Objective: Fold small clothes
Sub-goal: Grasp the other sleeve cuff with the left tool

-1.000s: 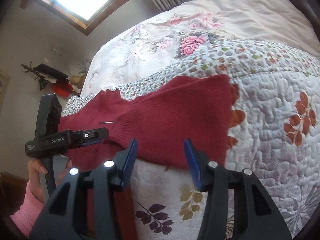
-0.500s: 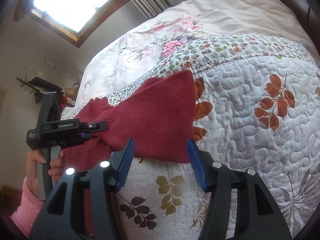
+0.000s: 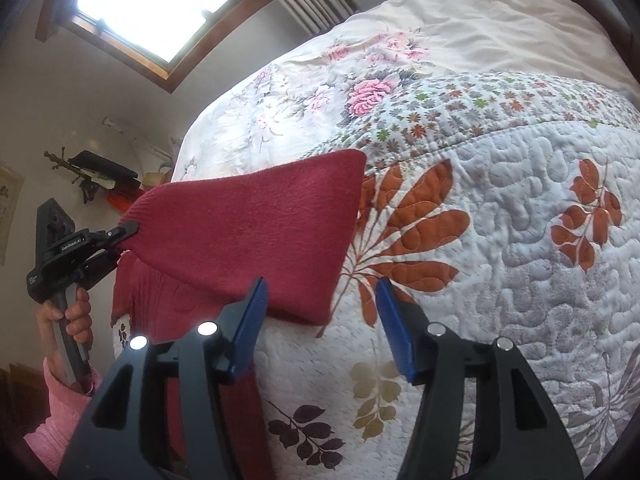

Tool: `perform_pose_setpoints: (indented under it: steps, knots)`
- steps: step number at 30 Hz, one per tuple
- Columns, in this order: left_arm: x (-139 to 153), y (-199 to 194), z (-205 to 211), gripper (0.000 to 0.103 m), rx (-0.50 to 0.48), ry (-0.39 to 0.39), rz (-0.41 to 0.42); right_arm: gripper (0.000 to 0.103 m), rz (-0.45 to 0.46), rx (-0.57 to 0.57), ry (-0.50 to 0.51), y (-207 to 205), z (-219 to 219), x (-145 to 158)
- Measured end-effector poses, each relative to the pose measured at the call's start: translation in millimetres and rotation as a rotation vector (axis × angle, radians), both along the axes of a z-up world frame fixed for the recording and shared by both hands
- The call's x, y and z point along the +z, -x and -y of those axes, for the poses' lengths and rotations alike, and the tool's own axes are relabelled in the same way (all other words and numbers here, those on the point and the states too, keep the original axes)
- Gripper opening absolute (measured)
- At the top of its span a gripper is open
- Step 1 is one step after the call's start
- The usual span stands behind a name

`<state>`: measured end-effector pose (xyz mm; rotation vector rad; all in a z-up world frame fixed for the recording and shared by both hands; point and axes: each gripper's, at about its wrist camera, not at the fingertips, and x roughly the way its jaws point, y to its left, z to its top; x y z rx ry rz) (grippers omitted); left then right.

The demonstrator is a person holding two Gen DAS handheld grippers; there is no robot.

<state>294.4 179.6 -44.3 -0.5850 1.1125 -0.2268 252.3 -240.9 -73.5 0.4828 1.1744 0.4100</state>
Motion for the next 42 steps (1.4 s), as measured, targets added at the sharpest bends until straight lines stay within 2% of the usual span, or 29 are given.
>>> perform_pose_setpoints:
  steps: [5, 10, 11, 12, 13, 16, 20, 23, 27, 30, 32, 35, 38, 41, 42]
  knots:
    - [-14, 1, -62, 0.019, 0.095, -0.043, -0.018, 0.064, -0.025, 0.044, -0.055, -17, -37, -5]
    - [-38, 4, -96, 0.019, 0.138, -0.058, -0.067, 0.064, -0.123, 0.082, -0.088, -36, -78, -27]
    - [-44, 4, -100, 0.019, 0.143, -0.054, -0.075, 0.060, -0.147, 0.085, -0.087, -39, -84, -32]
    - [-49, 3, -103, 0.019, 0.148, -0.055, -0.083, 0.044, -0.171, 0.086, -0.083, -41, -90, -38]
    - [-52, 5, -106, 0.019, 0.153, -0.062, -0.089, 0.035, -0.191, 0.091, -0.068, -42, -96, -43]
    - [-71, 6, -116, 0.025, 0.140, -0.111, -0.131, 0.027, -0.200, 0.089, 0.017, -38, -102, -50]
    - [-88, 13, -143, 0.034, 0.196, -0.143, -0.179, 0.028, -0.195, 0.096, 0.053, -32, -105, -49]
    - [-74, 26, -167, 0.044, 0.270, -0.175, -0.144, 0.041, -0.170, 0.101, 0.099, -27, -109, -37]
    - [-56, 47, -165, 0.047, 0.246, -0.085, -0.134, 0.044, -0.054, 0.104, 0.175, -22, -113, -8]
    - [-64, 46, -147, 0.049, 0.203, 0.037, -0.173, 0.047, -0.038, 0.136, 0.141, -25, -128, 1]
    - [-80, 38, -133, 0.049, 0.183, 0.110, -0.225, 0.047, -0.045, 0.158, 0.142, -30, -139, -2]
    - [-100, 28, -129, 0.048, 0.224, 0.137, -0.270, 0.047, -0.073, 0.168, 0.153, -34, -153, -13]
    - [-98, 19, -137, 0.044, 0.287, 0.128, -0.232, 0.045, -0.089, 0.168, 0.170, -35, -155, -22]
    - [-88, 10, -139, 0.027, 0.294, 0.102, -0.182, 0.045, -0.094, 0.173, 0.173, -33, -156, -28]
    - [-82, 10, -140, 0.018, 0.297, 0.100, -0.155, 0.045, -0.095, 0.171, 0.168, -33, -155, -29]
